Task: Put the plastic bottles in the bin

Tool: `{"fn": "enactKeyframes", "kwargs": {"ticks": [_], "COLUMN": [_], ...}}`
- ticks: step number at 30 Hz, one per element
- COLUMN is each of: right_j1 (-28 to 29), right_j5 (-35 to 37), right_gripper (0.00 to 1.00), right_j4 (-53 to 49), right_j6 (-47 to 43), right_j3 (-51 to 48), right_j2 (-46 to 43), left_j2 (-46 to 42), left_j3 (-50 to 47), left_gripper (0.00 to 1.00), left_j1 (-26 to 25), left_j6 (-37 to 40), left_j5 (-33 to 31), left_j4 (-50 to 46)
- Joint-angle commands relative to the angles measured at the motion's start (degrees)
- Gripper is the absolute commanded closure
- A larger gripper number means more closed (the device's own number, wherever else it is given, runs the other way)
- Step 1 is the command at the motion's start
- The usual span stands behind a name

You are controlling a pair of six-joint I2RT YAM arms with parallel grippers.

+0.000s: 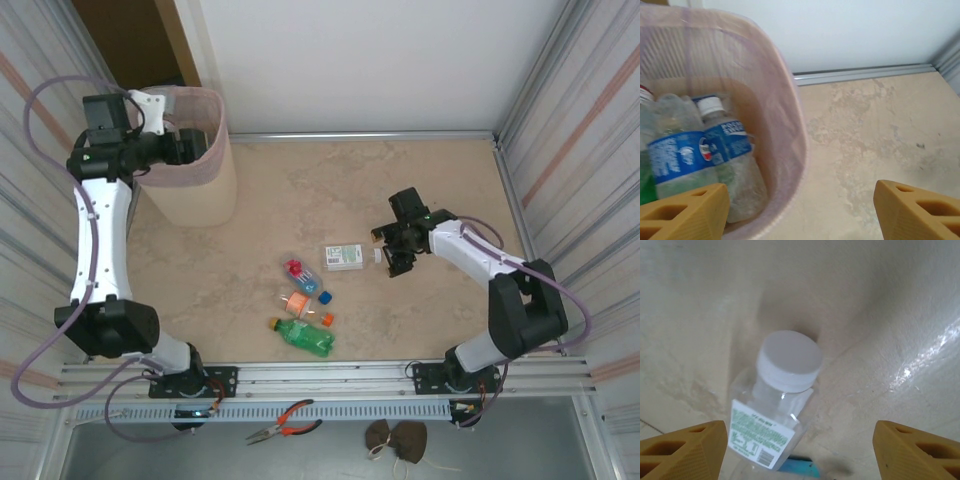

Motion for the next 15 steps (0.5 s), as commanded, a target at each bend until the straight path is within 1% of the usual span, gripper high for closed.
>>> {"fn": "enactKeyframes", "kwargs": {"ticks": [1, 3, 6, 11, 15], "right_j1": [-0.1, -0.1, -0.3, -0.6, -0.5], "right_j5": [-2.2, -1.7, -2.1, -4.3, -4.4], "right_gripper": [0.21, 0.2, 0.21, 0.27, 0.33], "right_j4": [3.9, 4.3, 6.2, 11.5, 13.5], "right_j6": [8.7, 10.3, 12.9, 17.0, 19.3], "right_j3": [-0.5, -0.1, 0.0, -0.2, -0.6], "right_j2": [1.7, 3.1, 5.8, 10.3, 11.6], "left_j2": [-3.7, -5.0, -6.5, -8.1, -9.1], "left_j3": [-3.1, -4.8, -6.3, -8.0, -9.4], "left_gripper": [0.24, 0.24, 0.24, 0.25, 0.25], "left_j1": [-1.5, -2.6, -3.7, -5.3, -6.5], "left_j6": [-1.6, -1.8, -2.0, -2.6, -2.6], "left_j5": [1.0, 0.4, -0.1, -0.1, -1.0], "left_j4": [3.6, 4.5, 5.3, 5.8, 5.9]}}
